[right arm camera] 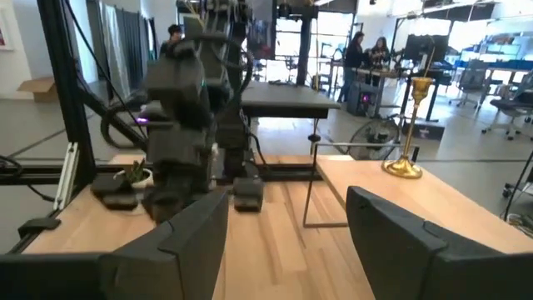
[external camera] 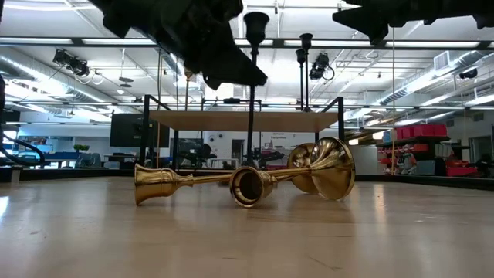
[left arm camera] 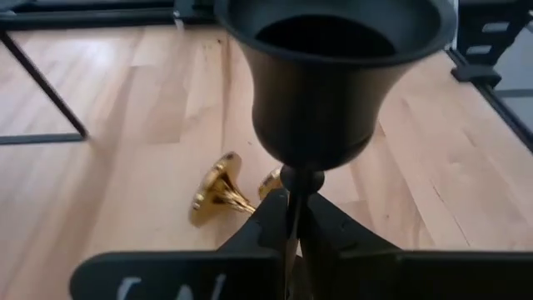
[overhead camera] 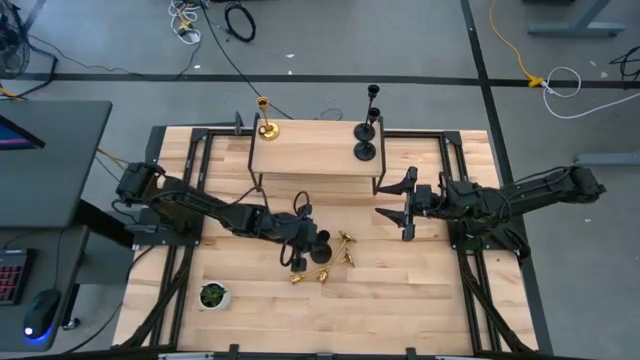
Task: Pick & Place candle stick holders
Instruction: Put the black candle holder on the shelf aligned with the other black candle holders, then put the left gold candle holder on the shelf aligned with the other gold candle holder
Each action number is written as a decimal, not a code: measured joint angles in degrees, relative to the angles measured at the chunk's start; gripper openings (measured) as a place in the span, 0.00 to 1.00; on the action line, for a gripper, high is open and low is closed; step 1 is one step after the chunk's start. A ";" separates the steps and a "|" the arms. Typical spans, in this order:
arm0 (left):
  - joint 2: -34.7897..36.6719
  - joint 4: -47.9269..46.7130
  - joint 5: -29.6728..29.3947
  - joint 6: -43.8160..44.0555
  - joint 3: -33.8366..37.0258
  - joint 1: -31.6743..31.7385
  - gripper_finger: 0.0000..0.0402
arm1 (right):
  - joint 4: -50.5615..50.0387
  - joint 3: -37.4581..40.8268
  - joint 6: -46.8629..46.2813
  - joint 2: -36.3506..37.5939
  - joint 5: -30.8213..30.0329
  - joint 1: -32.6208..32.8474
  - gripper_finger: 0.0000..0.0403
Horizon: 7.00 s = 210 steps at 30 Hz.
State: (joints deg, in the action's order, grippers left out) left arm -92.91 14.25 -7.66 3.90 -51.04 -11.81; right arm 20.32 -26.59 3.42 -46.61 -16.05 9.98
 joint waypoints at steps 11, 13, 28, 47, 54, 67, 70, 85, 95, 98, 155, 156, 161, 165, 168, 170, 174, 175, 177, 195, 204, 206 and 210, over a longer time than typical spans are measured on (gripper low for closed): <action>10.36 -21.94 -5.96 -4.94 -14.81 0.31 0.03 | 1.81 0.00 -1.26 -1.99 -1.46 -0.04 0.61; 10.55 -25.51 -6.05 -6.38 -19.56 0.91 0.03 | 3.51 0.00 -0.82 -2.98 -1.51 -0.04 0.61; 9.29 -32.92 8.61 -7.58 -34.27 11.87 0.03 | 10.80 -4.39 1.81 -11.96 -4.05 -0.20 0.61; 4.21 -32.53 11.06 -7.46 -34.19 13.59 0.04 | 10.03 -20.95 3.37 -32.55 -2.97 -0.65 0.51; 4.19 -33.23 11.04 -7.54 -34.19 13.59 0.04 | 9.94 -21.62 3.47 -33.45 -3.22 -1.07 0.27; 4.19 -33.30 10.87 -7.83 -34.19 13.59 0.07 | 10.11 -21.64 3.54 -33.22 -5.95 -1.16 0.02; 4.19 -33.40 10.68 -7.88 -34.19 13.59 0.11 | 10.04 -21.64 4.12 -33.22 -5.97 -1.36 0.01; 11.24 -49.88 7.48 -10.30 -34.14 13.96 0.31 | 7.89 -13.77 5.00 -21.29 -13.62 -2.10 0.00; 13.09 -52.35 7.31 -9.44 -27.65 13.94 0.29 | 16.83 -5.07 4.54 -14.89 -16.65 -5.56 0.00; 14.60 -50.82 7.23 -8.97 -22.46 13.96 0.29 | 16.35 -4.42 3.59 -14.92 -16.45 -7.76 0.00; 31.53 -19.44 4.70 2.68 13.68 8.93 0.29 | 18.41 -2.43 -6.78 -23.30 -1.98 -26.25 0.00; 31.53 -19.53 4.70 2.79 13.68 8.93 0.29 | 18.00 -1.73 -7.56 -22.67 -2.12 -26.25 0.00; 31.53 -19.81 4.70 2.90 13.69 8.96 0.29 | 21.44 1.69 -7.99 -21.01 -2.34 -26.10 0.00; 31.53 -19.70 4.70 2.49 13.68 8.96 0.29 | 24.42 2.36 -8.74 -21.09 -0.42 -26.15 0.00; 31.53 -19.68 4.42 2.46 13.68 8.96 0.29 | 24.84 2.38 -8.33 -21.14 -0.70 -25.71 0.00; 31.51 -19.66 4.34 2.35 13.68 8.96 0.29 | 25.00 2.38 -8.91 -21.14 -1.50 -25.68 0.00; 31.51 -19.63 4.26 1.40 13.69 8.96 0.29 | 25.20 2.38 -8.75 -21.16 -1.23 -25.68 0.00; 31.51 -19.63 4.26 1.40 13.70 8.96 0.29 | 25.28 2.38 -8.64 -21.16 -0.87 -25.70 0.01; 31.51 -19.61 4.26 1.40 13.70 8.96 0.29 | 25.43 2.38 -8.58 -21.18 0.01 -25.67 0.04; 31.46 -19.59 4.26 1.24 13.68 8.96 0.29 | 27.26 2.45 -8.53 -21.20 0.59 -25.62 0.37; 31.46 -19.61 4.26 1.27 13.68 8.96 0.29 | 28.12 2.40 -5.76 -21.14 0.48 -25.62 0.47; 31.46 -19.61 4.26 1.27 13.68 8.96 0.29 | 28.54 2.37 -5.69 -21.11 0.48 -25.62 0.49; 31.46 -19.61 4.26 1.33 13.68 8.96 0.29 | 28.45 2.36 -3.88 -19.94 0.48 -25.62 0.52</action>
State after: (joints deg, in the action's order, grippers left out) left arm -61.45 -5.37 -3.40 5.23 -37.36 -2.85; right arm 48.77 -24.23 -0.45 -66.55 -15.57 -15.64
